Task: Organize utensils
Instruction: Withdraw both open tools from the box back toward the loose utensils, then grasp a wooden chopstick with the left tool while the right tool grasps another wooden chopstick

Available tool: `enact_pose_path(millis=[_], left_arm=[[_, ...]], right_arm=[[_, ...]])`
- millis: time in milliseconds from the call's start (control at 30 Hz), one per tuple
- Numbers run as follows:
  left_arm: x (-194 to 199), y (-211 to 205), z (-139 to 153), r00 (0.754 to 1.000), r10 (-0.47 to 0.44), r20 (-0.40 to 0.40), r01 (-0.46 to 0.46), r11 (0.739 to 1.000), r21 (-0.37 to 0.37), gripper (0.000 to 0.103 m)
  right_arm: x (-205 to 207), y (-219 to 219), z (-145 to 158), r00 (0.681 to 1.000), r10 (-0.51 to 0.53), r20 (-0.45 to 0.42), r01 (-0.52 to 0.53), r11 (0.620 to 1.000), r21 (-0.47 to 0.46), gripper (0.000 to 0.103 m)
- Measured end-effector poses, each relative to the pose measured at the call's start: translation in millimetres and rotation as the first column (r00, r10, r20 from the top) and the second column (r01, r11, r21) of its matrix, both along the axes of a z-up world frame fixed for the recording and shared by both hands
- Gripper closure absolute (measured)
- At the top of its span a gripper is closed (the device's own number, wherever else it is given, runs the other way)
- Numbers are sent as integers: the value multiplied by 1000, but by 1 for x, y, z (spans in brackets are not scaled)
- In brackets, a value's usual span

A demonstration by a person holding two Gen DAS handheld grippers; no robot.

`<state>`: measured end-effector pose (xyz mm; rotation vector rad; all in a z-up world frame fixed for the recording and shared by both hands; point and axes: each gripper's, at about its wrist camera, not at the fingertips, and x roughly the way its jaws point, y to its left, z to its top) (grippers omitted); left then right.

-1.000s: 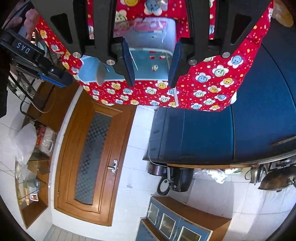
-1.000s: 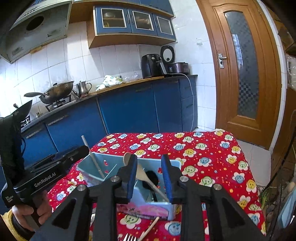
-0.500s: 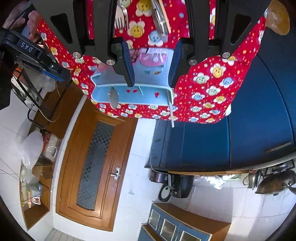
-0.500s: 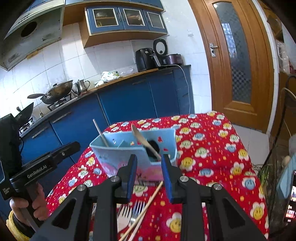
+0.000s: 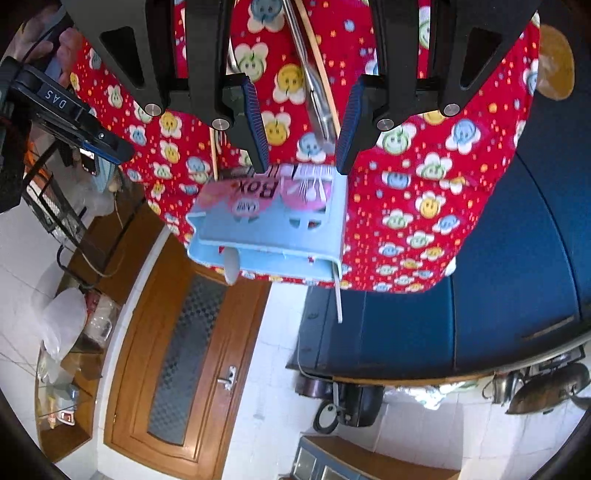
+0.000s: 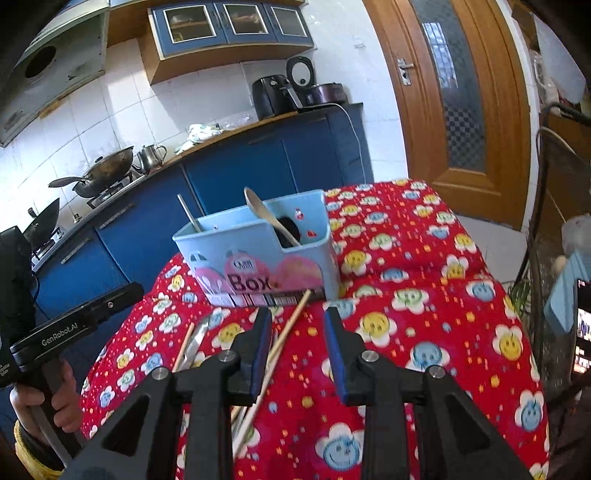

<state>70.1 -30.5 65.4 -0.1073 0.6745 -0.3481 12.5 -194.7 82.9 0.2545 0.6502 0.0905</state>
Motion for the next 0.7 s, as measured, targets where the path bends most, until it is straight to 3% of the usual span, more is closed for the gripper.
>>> enact_pose_path(millis=[700], left_arm=[[-1,7,-51,978,52,-204,-34,995,94,64]], right_arm=[[-18,-17,-30,996,-36,-81,40,998,46,69]])
